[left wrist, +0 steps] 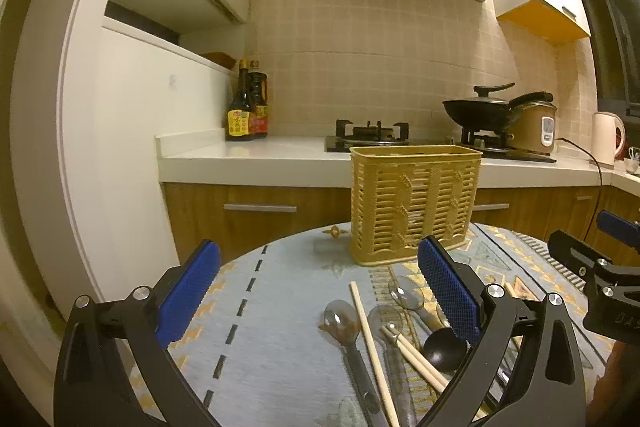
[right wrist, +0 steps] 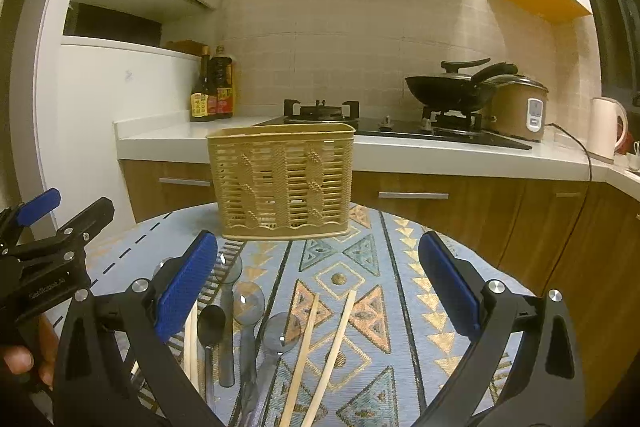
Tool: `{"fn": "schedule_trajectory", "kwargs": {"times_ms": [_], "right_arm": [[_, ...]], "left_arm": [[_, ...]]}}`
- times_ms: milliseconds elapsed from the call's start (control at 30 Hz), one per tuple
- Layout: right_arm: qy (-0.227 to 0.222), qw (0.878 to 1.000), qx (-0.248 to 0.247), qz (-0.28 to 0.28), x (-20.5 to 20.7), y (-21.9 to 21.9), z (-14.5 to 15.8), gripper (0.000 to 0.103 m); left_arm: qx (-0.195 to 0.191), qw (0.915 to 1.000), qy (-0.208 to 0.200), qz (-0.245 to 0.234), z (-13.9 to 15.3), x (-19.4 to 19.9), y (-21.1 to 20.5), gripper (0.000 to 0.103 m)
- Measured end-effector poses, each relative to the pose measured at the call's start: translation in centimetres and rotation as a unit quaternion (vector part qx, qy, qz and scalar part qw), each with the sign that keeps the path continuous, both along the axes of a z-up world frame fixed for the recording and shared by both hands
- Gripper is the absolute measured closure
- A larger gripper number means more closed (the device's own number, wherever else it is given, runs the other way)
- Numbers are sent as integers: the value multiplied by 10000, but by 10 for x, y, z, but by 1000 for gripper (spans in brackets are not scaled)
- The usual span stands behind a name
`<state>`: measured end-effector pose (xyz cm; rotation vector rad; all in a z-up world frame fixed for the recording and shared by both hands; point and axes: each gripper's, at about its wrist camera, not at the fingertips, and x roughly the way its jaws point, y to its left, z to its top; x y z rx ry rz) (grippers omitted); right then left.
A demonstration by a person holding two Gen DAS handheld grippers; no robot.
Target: Organize utensils
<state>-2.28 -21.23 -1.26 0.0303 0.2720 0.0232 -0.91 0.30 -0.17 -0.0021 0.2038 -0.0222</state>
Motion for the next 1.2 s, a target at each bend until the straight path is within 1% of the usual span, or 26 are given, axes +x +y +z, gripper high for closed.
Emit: {"fn": "schedule_trajectory", "kwargs": {"times_ms": [1200], "right_arm": [[62,9998,5,170,-1,0,-1,7]], "left_arm": [[-3,9999,134,-60,-6,3,-3,7]]}}
